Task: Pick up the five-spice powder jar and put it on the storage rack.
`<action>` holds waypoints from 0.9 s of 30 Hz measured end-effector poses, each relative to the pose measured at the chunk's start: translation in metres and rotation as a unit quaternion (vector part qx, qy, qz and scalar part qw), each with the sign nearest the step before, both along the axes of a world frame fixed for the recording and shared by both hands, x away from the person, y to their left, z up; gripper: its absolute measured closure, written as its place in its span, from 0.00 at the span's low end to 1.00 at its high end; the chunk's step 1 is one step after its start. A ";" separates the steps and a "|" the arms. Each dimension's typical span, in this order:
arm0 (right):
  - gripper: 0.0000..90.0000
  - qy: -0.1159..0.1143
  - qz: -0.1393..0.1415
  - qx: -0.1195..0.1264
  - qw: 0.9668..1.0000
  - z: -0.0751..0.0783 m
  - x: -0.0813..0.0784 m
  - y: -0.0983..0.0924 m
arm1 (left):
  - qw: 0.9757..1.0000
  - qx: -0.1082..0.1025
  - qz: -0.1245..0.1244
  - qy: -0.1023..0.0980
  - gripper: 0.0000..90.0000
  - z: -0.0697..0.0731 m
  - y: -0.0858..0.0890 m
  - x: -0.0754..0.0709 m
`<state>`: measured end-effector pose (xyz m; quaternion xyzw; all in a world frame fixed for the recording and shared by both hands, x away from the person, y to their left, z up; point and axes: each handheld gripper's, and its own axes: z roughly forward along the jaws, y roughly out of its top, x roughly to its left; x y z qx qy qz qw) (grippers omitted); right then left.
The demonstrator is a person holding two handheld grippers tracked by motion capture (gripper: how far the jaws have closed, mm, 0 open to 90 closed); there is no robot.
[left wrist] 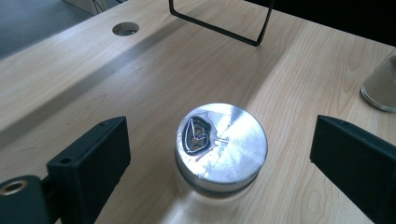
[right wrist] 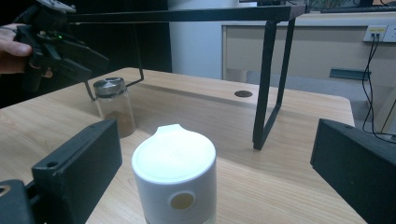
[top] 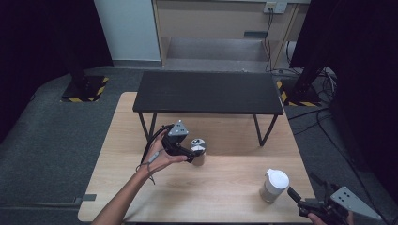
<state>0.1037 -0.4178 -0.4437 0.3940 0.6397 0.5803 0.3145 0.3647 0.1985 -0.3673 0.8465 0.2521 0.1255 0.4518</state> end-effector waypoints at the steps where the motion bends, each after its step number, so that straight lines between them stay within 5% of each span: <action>1: 0.03 0.000 0.000 0.000 1.000 0.000 0.000 0.000 | 1.000 0.002 -0.001 0.000 0.05 -0.002 -0.001 0.001; 7: 0.03 0.000 0.000 0.001 1.000 0.000 0.000 0.000 | 1.000 -0.004 0.001 0.005 0.08 -0.018 -0.006 0.005; 13: 0.03 0.001 0.000 0.001 1.000 0.000 0.000 -0.001 | 0.999 -0.033 0.008 0.004 0.13 -0.031 -0.006 0.006; 27: 0.03 0.005 0.000 0.003 1.000 0.000 0.001 -0.001 | 0.999 -0.026 -0.005 -0.025 0.36 -0.046 -0.006 0.004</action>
